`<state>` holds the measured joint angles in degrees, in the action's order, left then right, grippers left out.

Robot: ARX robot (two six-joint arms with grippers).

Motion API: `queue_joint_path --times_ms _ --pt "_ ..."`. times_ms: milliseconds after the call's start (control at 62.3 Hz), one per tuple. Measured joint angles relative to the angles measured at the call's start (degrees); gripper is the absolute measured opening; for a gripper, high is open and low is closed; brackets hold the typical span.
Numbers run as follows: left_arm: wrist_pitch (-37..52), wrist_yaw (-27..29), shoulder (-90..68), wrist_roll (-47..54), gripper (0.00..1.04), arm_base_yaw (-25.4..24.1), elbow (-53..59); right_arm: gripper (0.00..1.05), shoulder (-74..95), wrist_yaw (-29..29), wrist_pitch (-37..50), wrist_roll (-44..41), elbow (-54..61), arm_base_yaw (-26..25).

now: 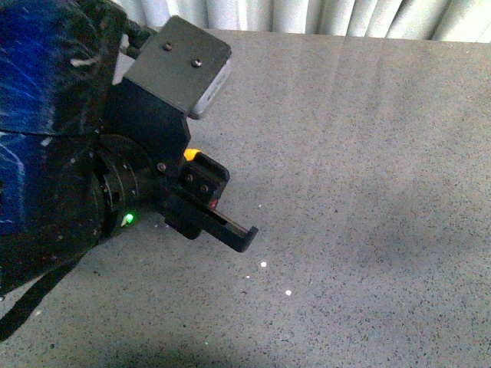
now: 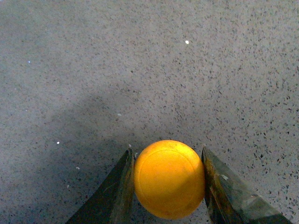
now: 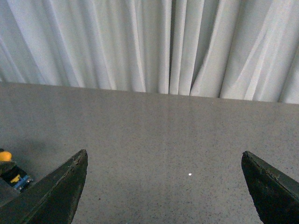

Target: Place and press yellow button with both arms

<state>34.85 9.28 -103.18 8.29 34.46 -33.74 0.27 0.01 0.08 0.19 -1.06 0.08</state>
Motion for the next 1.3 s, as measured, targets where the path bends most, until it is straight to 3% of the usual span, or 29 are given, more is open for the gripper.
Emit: queue_joint_path --times_ms 305,545,658,866,995,1075,1139,1203,1299 --pt "1.68 1.05 -2.29 -0.28 0.35 1.16 -0.02 0.96 0.0 0.0 0.0 0.0 0.0 0.0" --pt "0.81 -0.48 -0.7 -3.3 0.81 1.92 0.48 0.96 0.0 -0.02 0.0 0.0 0.0 0.02" --pt "0.09 -1.49 2.89 -5.22 0.97 1.66 1.73 0.96 0.0 0.0 0.0 0.0 0.0 0.0" --pt "-1.88 -5.2 13.92 -9.38 0.96 -2.84 7.74 0.96 0.0 0.0 0.0 0.0 0.0 0.0" --pt "-6.12 -12.28 26.95 -12.52 0.95 -13.62 13.75 0.96 0.0 0.0 0.0 0.0 0.0 0.02" --pt "12.41 -3.15 29.29 -10.43 0.81 -20.7 20.72 0.96 0.0 -0.15 0.0 0.0 0.0 0.0" --pt "22.18 -6.54 33.48 -9.77 0.68 -28.74 25.57 0.96 0.0 0.02 0.0 0.0 0.0 0.0" --pt "22.25 -8.02 39.15 -9.53 0.56 -33.16 27.69 0.96 0.0 0.07 0.0 0.02 0.0 0.0" --pt "19.02 -9.09 44.76 -9.2 0.38 -34.12 29.77 0.96 0.0 -0.04 0.0 0.0 0.0 0.02"
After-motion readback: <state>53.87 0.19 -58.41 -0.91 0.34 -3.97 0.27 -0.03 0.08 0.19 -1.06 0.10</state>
